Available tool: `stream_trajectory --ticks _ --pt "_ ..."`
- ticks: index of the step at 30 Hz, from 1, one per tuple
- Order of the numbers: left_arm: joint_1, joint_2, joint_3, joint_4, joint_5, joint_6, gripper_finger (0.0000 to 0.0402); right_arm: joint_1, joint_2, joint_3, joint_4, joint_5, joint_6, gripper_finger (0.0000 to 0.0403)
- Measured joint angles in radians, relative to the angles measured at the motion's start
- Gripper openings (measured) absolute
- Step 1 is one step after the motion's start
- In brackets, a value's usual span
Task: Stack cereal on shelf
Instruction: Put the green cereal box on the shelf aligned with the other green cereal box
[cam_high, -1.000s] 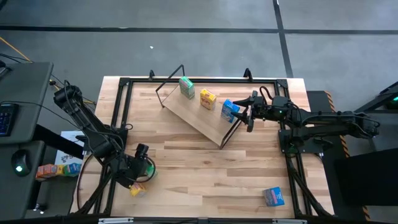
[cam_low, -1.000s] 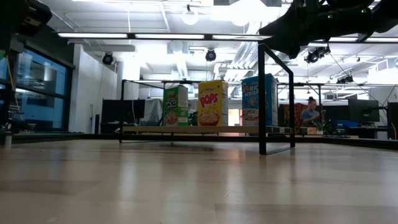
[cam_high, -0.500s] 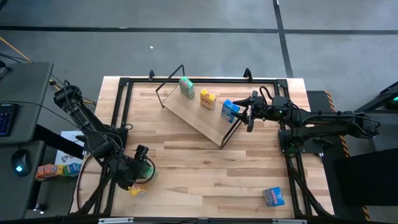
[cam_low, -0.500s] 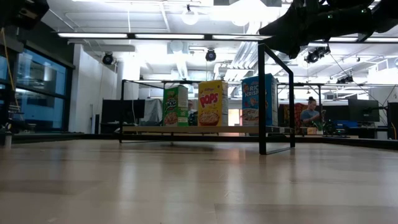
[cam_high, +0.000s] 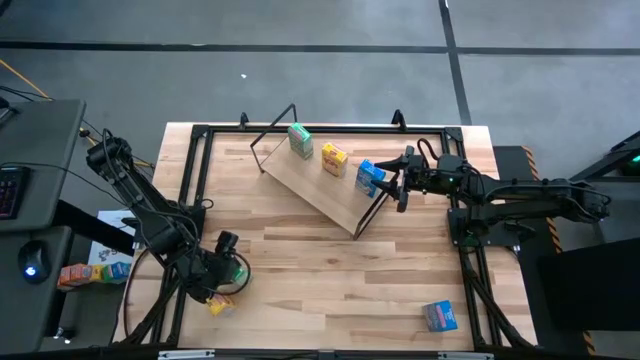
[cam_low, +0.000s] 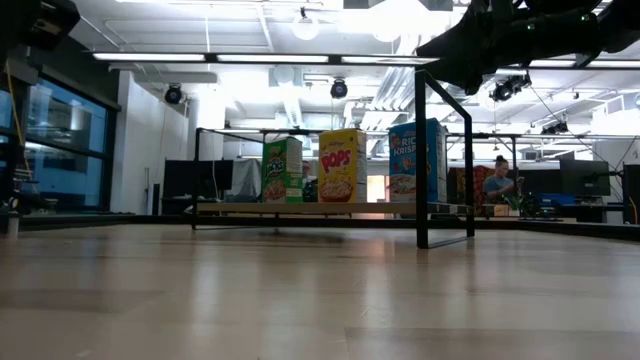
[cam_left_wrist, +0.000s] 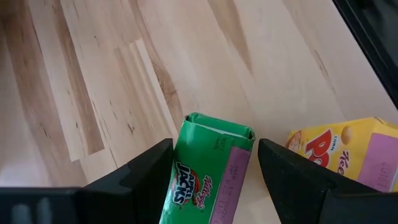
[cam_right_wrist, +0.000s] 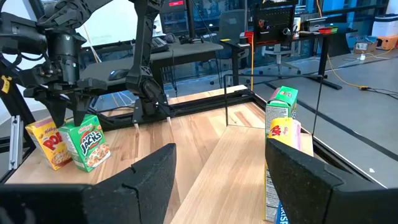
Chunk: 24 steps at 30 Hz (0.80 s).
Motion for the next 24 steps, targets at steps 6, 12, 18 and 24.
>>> stream_trajectory --ticks 6,12,18,24 --pt "0.0 0.007 0.0 0.0 -0.004 0.012 0.0227 0.0 0.0 0.0 -0.001 0.0 0.0 0.024" --pt "0.0 0.011 0.001 0.001 -0.033 0.013 0.0227 0.0 0.0 0.0 -0.001 0.0 0.0 0.024" --pt "0.0 0.011 0.001 0.004 -0.052 0.003 0.0227 0.0 0.0 0.0 -0.001 0.0 0.0 0.024" --pt "0.0 0.011 0.001 0.015 -0.056 0.011 0.0227 0.0 0.0 0.0 -0.001 0.0 0.0 0.024"
